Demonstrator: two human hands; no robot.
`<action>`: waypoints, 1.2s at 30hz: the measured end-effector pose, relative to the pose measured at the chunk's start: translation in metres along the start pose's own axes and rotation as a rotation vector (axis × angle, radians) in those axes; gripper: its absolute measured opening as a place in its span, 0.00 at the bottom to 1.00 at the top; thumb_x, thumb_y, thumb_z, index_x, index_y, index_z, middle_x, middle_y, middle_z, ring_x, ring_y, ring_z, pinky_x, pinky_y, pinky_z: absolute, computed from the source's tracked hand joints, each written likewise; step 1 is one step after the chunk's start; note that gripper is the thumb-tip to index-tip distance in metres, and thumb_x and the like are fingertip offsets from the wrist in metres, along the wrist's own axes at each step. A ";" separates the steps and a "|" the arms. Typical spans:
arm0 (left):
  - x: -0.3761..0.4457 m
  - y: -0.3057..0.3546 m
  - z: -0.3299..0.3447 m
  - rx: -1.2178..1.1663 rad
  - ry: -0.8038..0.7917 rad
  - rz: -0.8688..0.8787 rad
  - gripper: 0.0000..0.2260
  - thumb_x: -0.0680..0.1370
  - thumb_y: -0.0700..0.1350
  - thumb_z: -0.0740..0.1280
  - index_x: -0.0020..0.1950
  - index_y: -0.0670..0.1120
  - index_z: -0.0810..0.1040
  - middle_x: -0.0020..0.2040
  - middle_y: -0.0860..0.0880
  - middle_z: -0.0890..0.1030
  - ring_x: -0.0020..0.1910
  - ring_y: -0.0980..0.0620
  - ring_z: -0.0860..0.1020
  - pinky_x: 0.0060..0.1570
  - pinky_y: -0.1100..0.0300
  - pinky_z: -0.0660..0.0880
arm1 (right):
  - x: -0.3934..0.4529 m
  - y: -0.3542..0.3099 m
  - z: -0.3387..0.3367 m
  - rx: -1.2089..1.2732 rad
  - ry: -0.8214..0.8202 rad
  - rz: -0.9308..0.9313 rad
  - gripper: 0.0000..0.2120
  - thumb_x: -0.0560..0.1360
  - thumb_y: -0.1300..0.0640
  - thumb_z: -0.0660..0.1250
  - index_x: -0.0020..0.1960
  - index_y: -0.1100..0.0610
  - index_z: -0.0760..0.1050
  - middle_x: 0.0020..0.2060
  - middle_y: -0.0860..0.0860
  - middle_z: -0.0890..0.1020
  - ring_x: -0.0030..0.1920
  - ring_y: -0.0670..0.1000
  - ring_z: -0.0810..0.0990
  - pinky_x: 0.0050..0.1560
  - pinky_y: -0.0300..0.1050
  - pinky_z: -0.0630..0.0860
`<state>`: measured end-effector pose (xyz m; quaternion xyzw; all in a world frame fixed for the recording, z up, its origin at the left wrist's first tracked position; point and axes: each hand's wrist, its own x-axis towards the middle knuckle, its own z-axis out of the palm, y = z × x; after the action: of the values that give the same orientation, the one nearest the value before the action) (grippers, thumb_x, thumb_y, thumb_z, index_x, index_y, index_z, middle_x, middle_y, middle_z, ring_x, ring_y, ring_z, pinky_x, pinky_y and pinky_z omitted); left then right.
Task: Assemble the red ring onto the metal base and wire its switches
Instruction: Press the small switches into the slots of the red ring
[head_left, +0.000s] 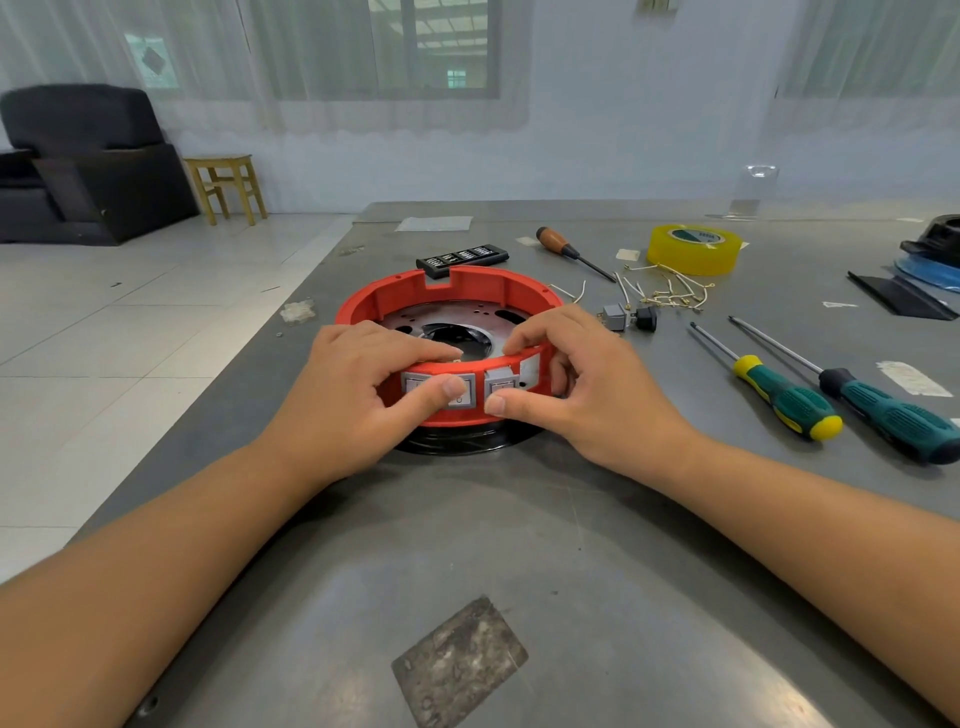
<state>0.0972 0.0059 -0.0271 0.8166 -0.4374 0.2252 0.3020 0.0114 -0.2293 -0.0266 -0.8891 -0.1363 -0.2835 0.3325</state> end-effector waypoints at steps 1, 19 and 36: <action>0.000 0.003 0.002 0.016 0.012 -0.012 0.21 0.79 0.65 0.61 0.59 0.57 0.86 0.54 0.60 0.85 0.56 0.55 0.80 0.63 0.48 0.68 | 0.000 -0.001 0.001 -0.002 -0.001 -0.001 0.19 0.70 0.41 0.77 0.55 0.46 0.76 0.51 0.38 0.74 0.46 0.34 0.75 0.43 0.26 0.70; -0.005 0.021 0.009 0.003 0.052 -0.028 0.16 0.80 0.64 0.63 0.59 0.62 0.84 0.54 0.62 0.85 0.58 0.58 0.80 0.71 0.38 0.62 | -0.005 -0.001 -0.007 0.008 -0.057 -0.063 0.12 0.77 0.46 0.70 0.58 0.49 0.78 0.54 0.43 0.77 0.35 0.52 0.77 0.40 0.42 0.75; -0.008 0.030 0.007 0.114 -0.012 -0.013 0.19 0.76 0.59 0.63 0.64 0.57 0.82 0.56 0.61 0.83 0.61 0.54 0.77 0.71 0.43 0.62 | -0.006 -0.002 -0.006 -0.083 -0.070 -0.064 0.18 0.73 0.48 0.69 0.63 0.48 0.77 0.55 0.41 0.75 0.36 0.51 0.77 0.40 0.36 0.74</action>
<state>0.0686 -0.0072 -0.0285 0.8367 -0.4201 0.2430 0.2537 0.0033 -0.2321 -0.0256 -0.9067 -0.1643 -0.2679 0.2812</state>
